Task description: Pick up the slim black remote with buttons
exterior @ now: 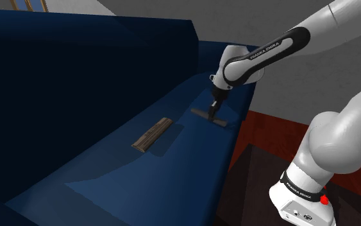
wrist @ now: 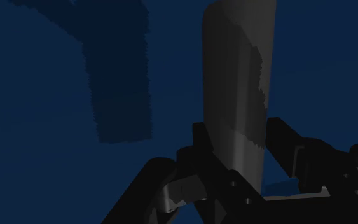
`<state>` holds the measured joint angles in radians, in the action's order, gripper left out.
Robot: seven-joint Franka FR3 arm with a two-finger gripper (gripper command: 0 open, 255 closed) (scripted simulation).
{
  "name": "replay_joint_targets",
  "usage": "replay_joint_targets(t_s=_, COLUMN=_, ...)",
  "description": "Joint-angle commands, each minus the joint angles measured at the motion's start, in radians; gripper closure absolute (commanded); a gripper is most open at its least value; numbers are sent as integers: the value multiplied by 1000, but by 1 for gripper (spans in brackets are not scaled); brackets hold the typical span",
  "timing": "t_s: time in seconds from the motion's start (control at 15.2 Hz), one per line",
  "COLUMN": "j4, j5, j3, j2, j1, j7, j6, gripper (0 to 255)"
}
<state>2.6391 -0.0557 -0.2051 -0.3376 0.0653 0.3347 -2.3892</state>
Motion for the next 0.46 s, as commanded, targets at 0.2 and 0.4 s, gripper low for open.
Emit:
replay_joint_targets(t_s=0.2, j4=-35, j5=13, j3=8, j2=-47, j1=-7, j7=-15, j6=81, gripper=255)
replay_joint_targets(t_s=0.4, j4=-43, j5=16, j3=9, j2=-57, j1=-8, j7=-19, j6=100, gripper=255)
